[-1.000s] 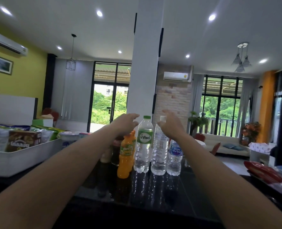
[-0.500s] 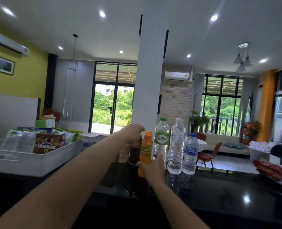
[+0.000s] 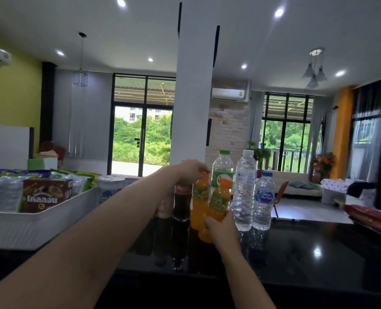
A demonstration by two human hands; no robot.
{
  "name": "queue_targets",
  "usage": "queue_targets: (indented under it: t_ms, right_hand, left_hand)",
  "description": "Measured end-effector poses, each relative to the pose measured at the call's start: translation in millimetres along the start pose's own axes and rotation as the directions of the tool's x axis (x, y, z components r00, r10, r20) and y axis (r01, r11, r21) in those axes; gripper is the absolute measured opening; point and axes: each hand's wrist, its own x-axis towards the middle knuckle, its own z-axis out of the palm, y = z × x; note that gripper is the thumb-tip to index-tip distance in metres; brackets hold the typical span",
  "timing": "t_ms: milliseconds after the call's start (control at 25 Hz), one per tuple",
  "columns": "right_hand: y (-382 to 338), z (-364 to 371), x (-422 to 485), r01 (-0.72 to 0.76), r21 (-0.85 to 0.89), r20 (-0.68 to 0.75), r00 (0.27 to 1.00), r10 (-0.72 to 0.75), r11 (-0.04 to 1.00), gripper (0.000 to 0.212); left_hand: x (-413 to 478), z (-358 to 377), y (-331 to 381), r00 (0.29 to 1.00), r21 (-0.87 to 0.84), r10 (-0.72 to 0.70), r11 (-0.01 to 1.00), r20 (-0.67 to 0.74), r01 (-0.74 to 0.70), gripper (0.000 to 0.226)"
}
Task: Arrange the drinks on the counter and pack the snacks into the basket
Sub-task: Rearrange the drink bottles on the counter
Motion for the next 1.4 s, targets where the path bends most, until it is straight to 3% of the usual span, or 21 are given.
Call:
queue_targets:
  t_ms: [200,440,560,680,840,960,1040,1280,1400]
  right_hand:
    - [-1,-10,-4,0.007,0.094,0.202,0.979,-0.026,0.996,0.038]
    - [-4,-13,-12,0.043,0.068,0.361,0.93,-0.065,0.997,0.041]
    - [0,-10,-12,0.083,0.083,0.311,0.945,-0.105,0.993,0.057]
    - [3,-3,-12,0.155,-0.028,0.195,0.97,-0.146,0.988,0.062]
    - [6,-1,-11,0.184,-0.064,0.077,0.981,-0.179,0.981,0.056]
    - [7,-4,-11,0.139,-0.017,0.087,0.987,-0.137,0.99,0.055]
    - [6,-4,-10,0.127,0.03,0.115,0.985,-0.13,0.991,0.052]
    - [4,-8,-9,0.109,0.087,0.165,0.979,-0.123,0.99,0.051]
    - [4,-7,-8,0.104,0.071,0.178,0.977,-0.116,0.992,0.057]
  left_hand:
    - [17,-8,-7,0.995,0.03,-0.063,0.998,0.073,0.061,0.03]
    - [16,4,1,0.992,0.126,-0.055,0.99,-0.109,0.069,0.05]
    - [11,3,1,0.999,0.012,-0.029,0.999,-0.023,0.03,0.04]
    - [4,-3,1,0.996,-0.063,-0.024,0.998,0.089,0.029,0.037]
    - [6,2,-4,0.998,-0.07,-0.063,0.996,-0.01,0.062,0.034]
    - [9,14,-8,0.981,-0.046,-0.104,0.994,-0.166,0.098,0.03]
    - [12,18,-9,0.976,-0.058,-0.102,0.994,-0.195,0.092,0.031]
    - [9,4,-8,0.994,-0.167,-0.109,0.981,-0.031,0.102,0.029]
    - [1,4,-9,0.992,-0.22,-0.111,0.971,-0.052,0.097,0.03]
